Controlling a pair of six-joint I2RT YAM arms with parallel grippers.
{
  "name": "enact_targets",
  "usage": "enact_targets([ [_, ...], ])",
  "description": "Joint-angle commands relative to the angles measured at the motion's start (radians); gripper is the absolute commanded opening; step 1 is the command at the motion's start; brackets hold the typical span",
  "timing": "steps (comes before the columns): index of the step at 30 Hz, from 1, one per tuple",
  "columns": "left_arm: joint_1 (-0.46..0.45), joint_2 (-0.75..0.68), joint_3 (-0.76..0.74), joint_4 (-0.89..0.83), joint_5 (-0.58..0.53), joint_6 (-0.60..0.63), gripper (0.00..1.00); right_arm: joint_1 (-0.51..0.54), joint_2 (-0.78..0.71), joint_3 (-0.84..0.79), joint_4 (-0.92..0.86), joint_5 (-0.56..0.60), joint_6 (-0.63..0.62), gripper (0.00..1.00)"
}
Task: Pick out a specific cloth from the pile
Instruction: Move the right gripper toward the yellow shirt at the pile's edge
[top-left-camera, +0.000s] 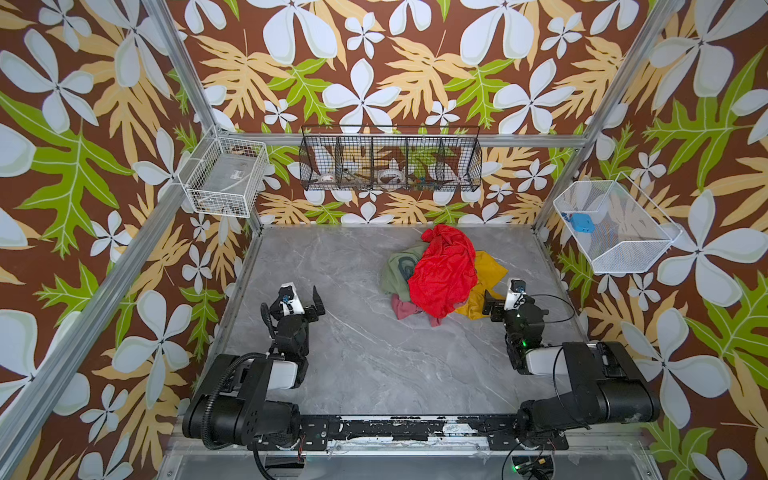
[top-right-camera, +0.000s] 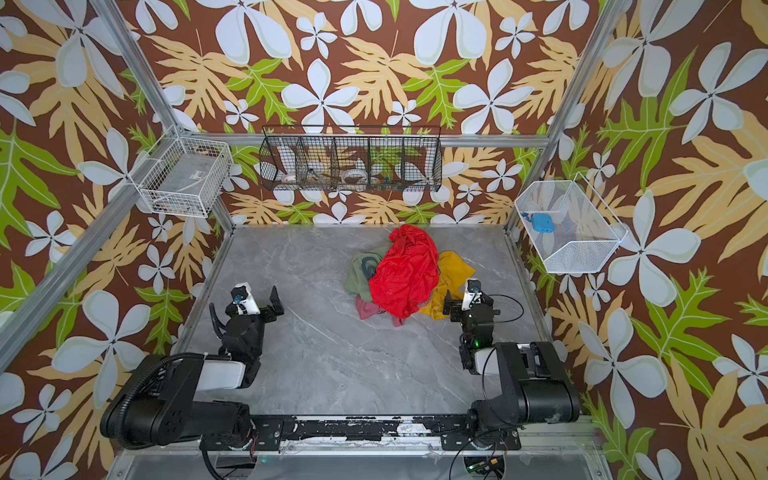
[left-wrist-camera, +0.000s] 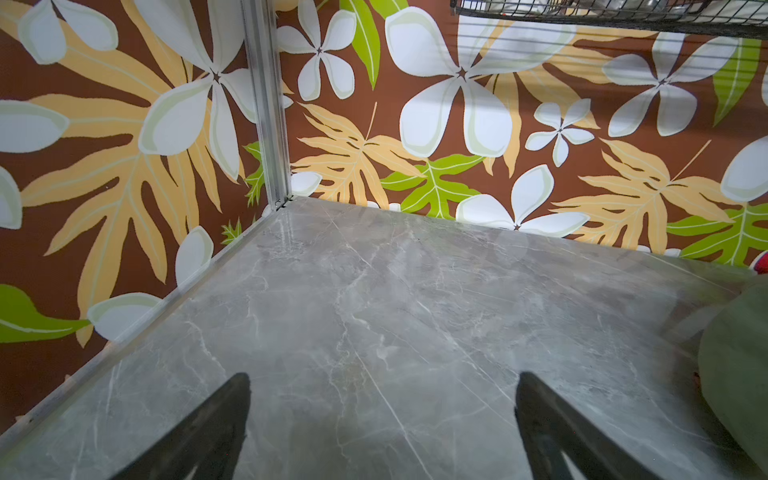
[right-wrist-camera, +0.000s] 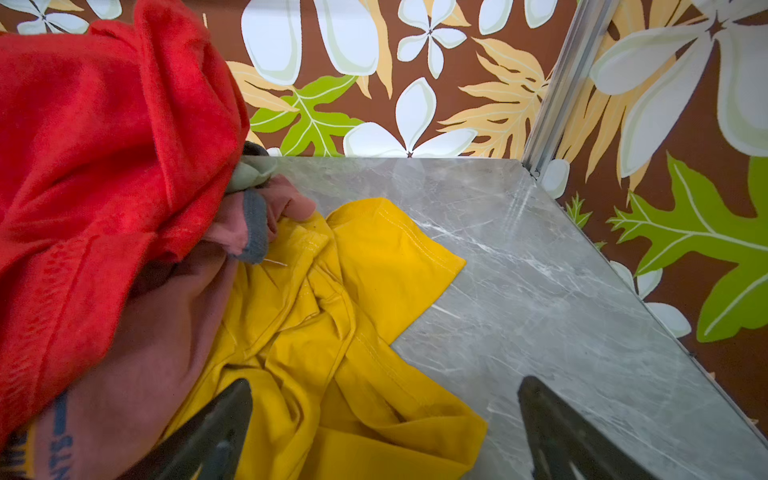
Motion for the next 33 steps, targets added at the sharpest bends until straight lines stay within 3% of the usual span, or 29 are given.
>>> enact_targets([
  [1, 0.003, 0.0, 0.001, 0.029, 0.003, 0.001, 1.0, 0.002, -0.002, -0.002, 0.022, 0.001, 0.001, 1.0],
  [18, 0.002, 0.0, 0.003, 0.024, 0.006, -0.001, 1.0, 0.001, -0.004, -0.005, 0.025, 0.0, 0.001, 1.0],
  [22, 0.002, -0.002, 0.002, 0.026, 0.004, 0.001, 1.0, 0.001, -0.01, -0.003, 0.025, 0.002, 0.006, 0.95],
  [24, 0.002, -0.047, 0.037, -0.063, 0.01, 0.003, 1.0, 0.0, -0.061, 0.069, -0.151, 0.007, 0.011, 0.97],
  [28, 0.002, -0.162, 0.217, -0.509, -0.022, -0.054, 1.0, -0.051, -0.132, 0.231, -0.512, -0.082, 0.16, 0.98],
  [30, 0.002, -0.196, 0.306, -0.657, 0.02, -0.101, 1.0, -0.062, -0.168, 0.259, -0.591, -0.106, 0.238, 0.96],
  [33, 0.002, -0.228, 0.371, -0.745, 0.139, -0.139, 1.0, -0.068, -0.209, 0.26, -0.634, -0.136, 0.363, 0.95],
])
